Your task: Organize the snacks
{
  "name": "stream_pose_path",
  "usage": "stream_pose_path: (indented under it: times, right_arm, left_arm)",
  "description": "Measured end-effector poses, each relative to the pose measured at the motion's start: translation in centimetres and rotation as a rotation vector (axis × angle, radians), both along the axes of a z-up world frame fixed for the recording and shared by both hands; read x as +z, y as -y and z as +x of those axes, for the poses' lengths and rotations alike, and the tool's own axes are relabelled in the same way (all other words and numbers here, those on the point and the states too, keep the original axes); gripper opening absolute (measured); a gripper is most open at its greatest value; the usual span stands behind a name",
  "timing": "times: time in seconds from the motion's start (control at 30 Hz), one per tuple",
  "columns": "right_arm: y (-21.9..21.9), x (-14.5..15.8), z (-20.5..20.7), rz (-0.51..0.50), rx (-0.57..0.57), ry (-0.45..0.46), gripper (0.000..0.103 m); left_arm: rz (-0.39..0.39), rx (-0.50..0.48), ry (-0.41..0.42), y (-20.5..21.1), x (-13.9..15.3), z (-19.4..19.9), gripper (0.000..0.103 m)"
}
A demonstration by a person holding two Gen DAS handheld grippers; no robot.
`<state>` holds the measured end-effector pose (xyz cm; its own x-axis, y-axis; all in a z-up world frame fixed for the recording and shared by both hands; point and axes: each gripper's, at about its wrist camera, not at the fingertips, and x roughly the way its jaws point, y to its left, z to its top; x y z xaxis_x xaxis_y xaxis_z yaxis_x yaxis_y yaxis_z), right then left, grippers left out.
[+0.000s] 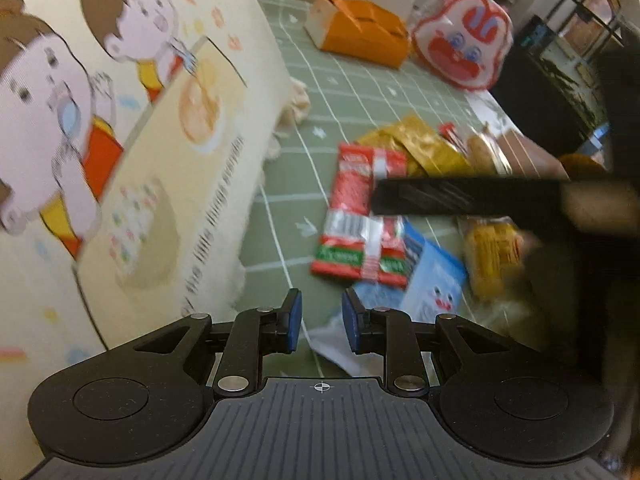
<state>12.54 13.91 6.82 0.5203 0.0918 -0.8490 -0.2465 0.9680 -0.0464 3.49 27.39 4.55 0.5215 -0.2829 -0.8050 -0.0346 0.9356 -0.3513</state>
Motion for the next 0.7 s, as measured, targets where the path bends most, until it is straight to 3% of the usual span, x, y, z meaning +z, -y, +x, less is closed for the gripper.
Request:
stream_pose_path:
  times: [0.2,0.27,0.43,0.5,0.6,0.7]
  right_arm:
    - [-3.4,-2.4,2.5,-0.09,0.099,-0.099,0.103]
    - [-3.4,-2.6,2.3,-0.09,0.12,-0.101,0.094]
    - [-0.5,-1.2,2.1,0.007,0.068,-0.132,0.042]
    - [0.7,-0.5,1.8,0.013,0.051,-0.125,0.038]
    - [2.9,0.4,1.5,0.026,0.01,-0.122,0.016]
    - [5.3,1.2,1.0,0.056,-0.03,-0.126,0.016]
  left_arm:
    - [-0.015,-0.012,0.0,-0.2,-0.1,-0.5,0.026]
    - [-0.031,-0.009,0.003,-0.4,-0.1,-0.7,0.026]
    - [-0.072,0.002,-0.003,-1.0,-0.2,-0.7,0.026]
    - [-0.076,0.005,0.001,-1.0,-0.1,-0.7,0.026]
    - [-0.082,-0.003,0.008,-0.6,0.1,-0.6,0.026]
    - [-0.092,-0.027,0.021,0.2,0.5,-0.5,0.026]
